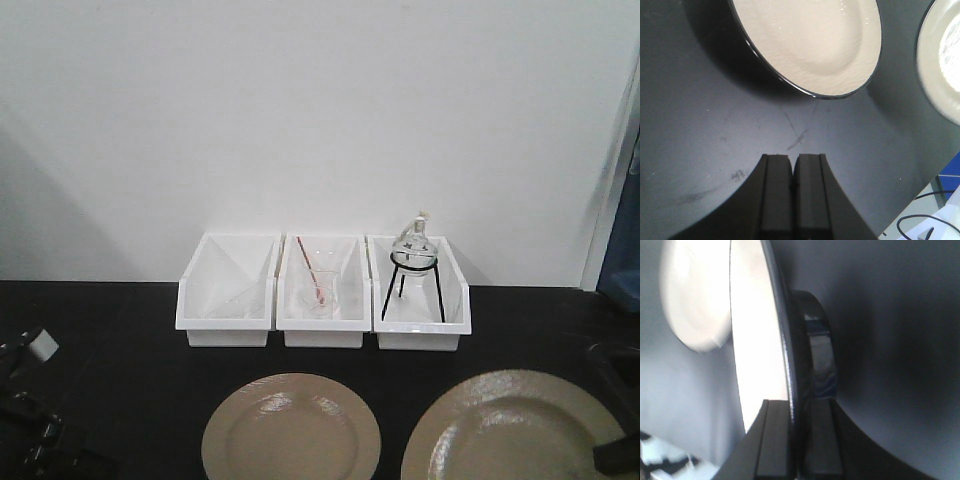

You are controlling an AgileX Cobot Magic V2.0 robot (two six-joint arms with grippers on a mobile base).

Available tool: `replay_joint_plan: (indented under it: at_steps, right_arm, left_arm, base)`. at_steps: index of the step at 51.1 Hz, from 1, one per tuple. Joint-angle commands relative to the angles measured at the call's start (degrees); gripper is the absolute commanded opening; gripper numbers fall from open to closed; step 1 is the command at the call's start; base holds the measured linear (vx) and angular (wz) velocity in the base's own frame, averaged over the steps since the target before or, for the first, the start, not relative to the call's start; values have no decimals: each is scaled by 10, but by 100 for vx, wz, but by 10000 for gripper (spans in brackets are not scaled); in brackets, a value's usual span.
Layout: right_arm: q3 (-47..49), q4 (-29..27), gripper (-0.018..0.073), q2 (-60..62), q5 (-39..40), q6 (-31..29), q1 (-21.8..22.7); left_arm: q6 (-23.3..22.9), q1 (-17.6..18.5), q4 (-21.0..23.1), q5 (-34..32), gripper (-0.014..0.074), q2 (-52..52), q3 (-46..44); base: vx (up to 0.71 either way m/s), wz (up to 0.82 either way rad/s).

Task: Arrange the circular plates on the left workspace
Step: 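Grasp the second tan plate's rim with the right gripper and lift it, then carry the held plate over the first plate, lower it on top, release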

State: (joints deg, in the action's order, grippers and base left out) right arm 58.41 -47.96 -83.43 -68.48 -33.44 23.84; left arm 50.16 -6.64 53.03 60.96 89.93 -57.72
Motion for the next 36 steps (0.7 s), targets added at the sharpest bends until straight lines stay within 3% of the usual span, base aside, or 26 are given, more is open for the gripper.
replay_joint_plan:
  at_steps: [1, 11, 21, 36]
  right_arm:
    - [42, -105, -6, 25, -50, 5, 2]
    - [49, -220, -6, 23, -14, 4, 0]
    - [49, -259, -4, 12, 7, 4, -4]
    - [49, -295, -4, -40, 95, -2, -106]
  left_arm:
    - [2, 1, 36, 5, -6, -24, -12]
    - [2, 1, 37, 4, -6, -24, -12]
    - [2, 1, 37, 1, -6, -24, -12]
    - [2, 1, 36, -2, -6, -24, -12]
  base:
    - [0, 0]
    - [0, 0]
    - [0, 0]
    - [0, 0]
